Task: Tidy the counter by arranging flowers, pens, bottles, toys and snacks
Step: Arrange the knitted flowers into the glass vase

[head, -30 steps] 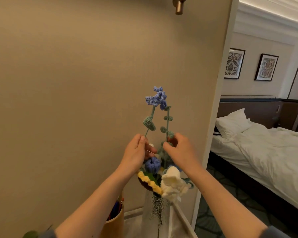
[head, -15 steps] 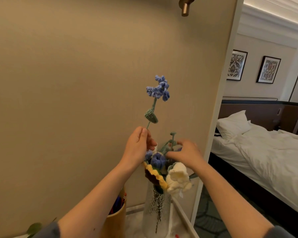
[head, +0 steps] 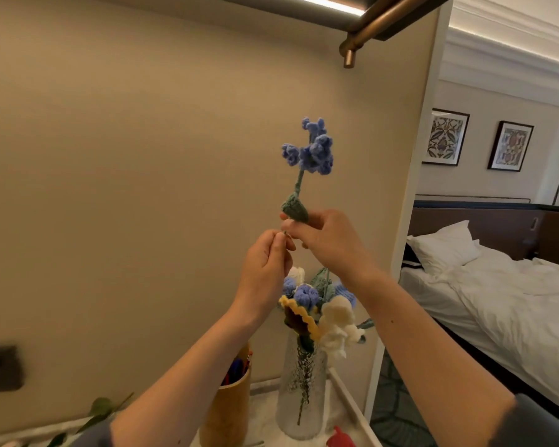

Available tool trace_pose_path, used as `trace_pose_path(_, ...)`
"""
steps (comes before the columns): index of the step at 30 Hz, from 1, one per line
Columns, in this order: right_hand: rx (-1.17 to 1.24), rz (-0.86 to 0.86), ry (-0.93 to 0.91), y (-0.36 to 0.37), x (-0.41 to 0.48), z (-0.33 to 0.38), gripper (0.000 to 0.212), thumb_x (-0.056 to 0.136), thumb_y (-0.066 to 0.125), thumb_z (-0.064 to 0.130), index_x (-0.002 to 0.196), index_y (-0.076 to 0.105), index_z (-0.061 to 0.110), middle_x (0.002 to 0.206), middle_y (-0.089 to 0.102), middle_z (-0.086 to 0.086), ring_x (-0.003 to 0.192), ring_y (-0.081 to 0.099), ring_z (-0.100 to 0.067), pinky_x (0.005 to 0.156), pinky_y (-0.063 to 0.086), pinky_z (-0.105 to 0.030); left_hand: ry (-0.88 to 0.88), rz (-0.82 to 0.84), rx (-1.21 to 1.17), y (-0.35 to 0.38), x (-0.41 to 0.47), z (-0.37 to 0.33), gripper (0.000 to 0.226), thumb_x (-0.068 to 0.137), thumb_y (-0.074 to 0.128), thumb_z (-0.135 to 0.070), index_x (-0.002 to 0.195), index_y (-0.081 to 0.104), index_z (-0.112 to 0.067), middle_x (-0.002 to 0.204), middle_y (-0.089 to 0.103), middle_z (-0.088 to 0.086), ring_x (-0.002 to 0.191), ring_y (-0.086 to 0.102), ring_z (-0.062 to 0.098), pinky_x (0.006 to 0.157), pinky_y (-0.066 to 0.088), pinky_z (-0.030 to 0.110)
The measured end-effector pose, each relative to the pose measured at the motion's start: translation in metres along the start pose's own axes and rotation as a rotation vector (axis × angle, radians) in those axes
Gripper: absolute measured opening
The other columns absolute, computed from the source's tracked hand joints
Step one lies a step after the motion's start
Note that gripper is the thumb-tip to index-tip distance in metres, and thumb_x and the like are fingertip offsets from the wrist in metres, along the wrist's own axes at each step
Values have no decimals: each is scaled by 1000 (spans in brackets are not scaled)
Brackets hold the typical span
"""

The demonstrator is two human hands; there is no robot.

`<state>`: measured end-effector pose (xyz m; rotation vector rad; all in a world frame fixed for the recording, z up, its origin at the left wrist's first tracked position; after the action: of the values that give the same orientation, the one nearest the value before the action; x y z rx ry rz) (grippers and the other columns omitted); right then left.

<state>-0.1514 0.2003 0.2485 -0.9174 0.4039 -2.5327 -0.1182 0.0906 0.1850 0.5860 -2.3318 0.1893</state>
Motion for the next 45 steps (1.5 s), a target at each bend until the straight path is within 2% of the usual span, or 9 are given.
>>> trace_pose_path(3, 36, 5, 2, 13, -3, 6, 14, 90, 63, 18, 87, 76, 15, 82, 72, -16, 68, 60, -11, 68, 52, -32, -17, -13, -56, -11, -12, -4, 34, 104, 34, -18, 77, 52, -12, 52, 45, 0, 41, 34, 9, 41, 29, 17)
trace_pose_path(7, 49, 47, 40, 38, -12, 5, 20, 91, 62, 18, 81, 72, 3, 65, 66, -12, 60, 58, -12, 68, 52, -37, -81, -31, -121, -30, -34, 0, 35, 104, 34, -18, 78, 55, -9, 52, 49, 5, 39, 35, 14, 37, 28, 19)
trace_pose_path(11, 38, 46, 35, 59, -20, 0, 22, 90, 62, 14, 69, 69, 16, 63, 68, -3, 59, 63, -15, 64, 55, -35, -151, -43, -128, -45, -53, 13, 38, 105, 32, -18, 79, 58, -4, 57, 56, 12, 45, 47, 22, 40, 38, 27)
trace_pose_path(18, 45, -21, 74, 49, -36, -11, 17, 93, 61, 12, 80, 67, 23, 65, 67, 4, 57, 69, -12, 48, 53, -24, -504, -48, -21, -38, -82, 74, 24, 96, 37, -5, 92, 59, -11, 74, 65, 7, 62, 59, 14, 51, 47, 23)
trace_pose_path(27, -59, -115, 58, 35, -96, -43, 16, 94, 56, 13, 98, 69, 21, 76, 70, 3, 69, 70, -12, 69, 60, -46, -659, 126, 188, 2, -112, 126, 9, 93, 56, -23, 94, 54, -32, 101, 65, -2, 84, 62, 11, 76, 56, 36)
trace_pose_path(29, -81, -196, 32, 23, -106, -44, 17, 94, 57, 16, 98, 69, 27, 77, 70, 6, 73, 70, -13, 70, 59, -47, -712, 182, 225, 10, -114, 131, 22, 90, 62, -29, 109, 51, -30, 111, 59, -5, 93, 59, 8, 81, 54, 32)
trace_pose_path(33, -88, -321, 45, -3, -120, -50, 16, 94, 57, 15, 97, 68, 25, 82, 69, 2, 77, 68, -20, 69, 57, -51, -722, 254, 296, 30, -114, 134, 69, 86, 66, -27, 144, 30, -15, 139, 39, 4, 125, 46, 24, 98, 44, 36)
trace_pose_path(38, -143, -341, 107, -22, -132, -71, 16, 94, 54, 16, 101, 69, 20, 77, 65, 9, 75, 65, -19, 72, 56, -51, -697, 180, 402, 59, -108, 139, 81, 82, 68, -24, 147, 21, -14, 149, 23, 10, 138, 23, 32, 108, 31, 41)
trace_pose_path(45, -118, -369, 171, -31, -129, -106, 17, 95, 53, 21, 105, 66, 21, 78, 65, 6, 74, 64, -18, 71, 55, -52, -799, -128, 398, 84, -101, 155, 93, 73, 76, -31, 146, 20, -18, 150, 20, 7, 138, 23, 31, 110, 32, 44)
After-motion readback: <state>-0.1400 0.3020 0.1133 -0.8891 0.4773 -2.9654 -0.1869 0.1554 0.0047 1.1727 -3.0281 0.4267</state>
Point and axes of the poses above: each hand's wrist, its own x-axis towards the middle knuckle, its own y-axis out of the palm, z = x × y, the point moved 1 cm from there along x, towards the middle knuckle
